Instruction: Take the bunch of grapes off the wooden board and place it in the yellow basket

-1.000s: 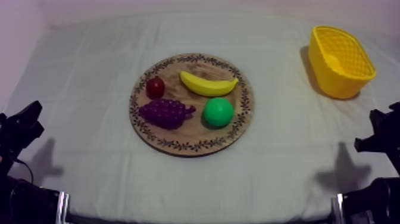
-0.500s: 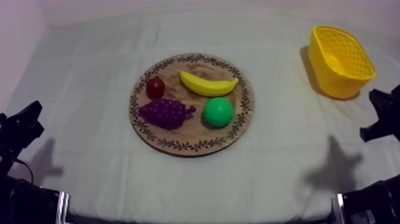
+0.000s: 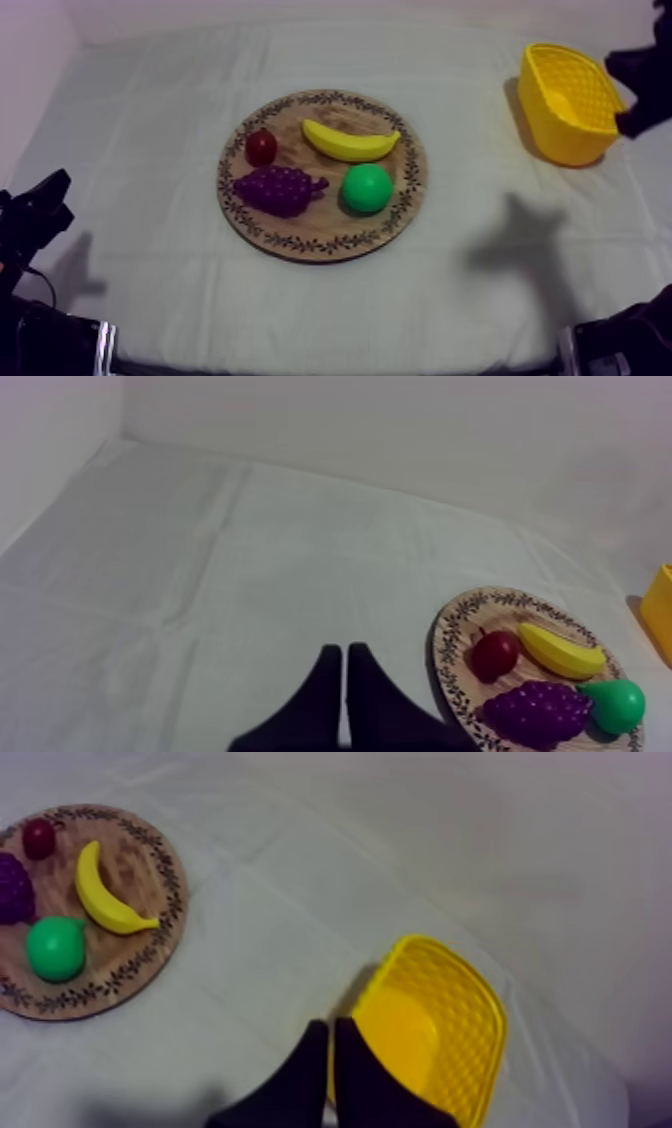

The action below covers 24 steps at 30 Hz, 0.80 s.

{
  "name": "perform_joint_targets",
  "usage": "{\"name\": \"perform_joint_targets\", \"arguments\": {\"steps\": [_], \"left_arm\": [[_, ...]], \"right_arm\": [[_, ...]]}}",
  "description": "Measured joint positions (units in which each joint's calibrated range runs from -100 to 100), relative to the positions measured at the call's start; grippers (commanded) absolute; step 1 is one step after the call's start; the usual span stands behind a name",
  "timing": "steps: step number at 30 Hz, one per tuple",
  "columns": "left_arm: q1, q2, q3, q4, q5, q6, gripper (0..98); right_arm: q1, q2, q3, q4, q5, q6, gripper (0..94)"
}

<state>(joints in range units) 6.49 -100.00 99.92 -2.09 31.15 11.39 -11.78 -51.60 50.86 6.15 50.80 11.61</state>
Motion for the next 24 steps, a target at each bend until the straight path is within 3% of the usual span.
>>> {"name": "perform_joint_targets", "arguments": {"steps": [11, 24], "left_arm": [[0.0, 0.0, 0.0, 0.0, 0.0, 0.0, 0.1], [0.0, 0.0, 0.0, 0.0, 0.0, 0.03, 0.1]], "right_arm": [[-8.85, 21.96, -26.26, -1.61, 13.67, -0.3, 0.6], [-16.88, 41.65, -46.73, -2.67, 22.67, -0.95, 0.6]]}}
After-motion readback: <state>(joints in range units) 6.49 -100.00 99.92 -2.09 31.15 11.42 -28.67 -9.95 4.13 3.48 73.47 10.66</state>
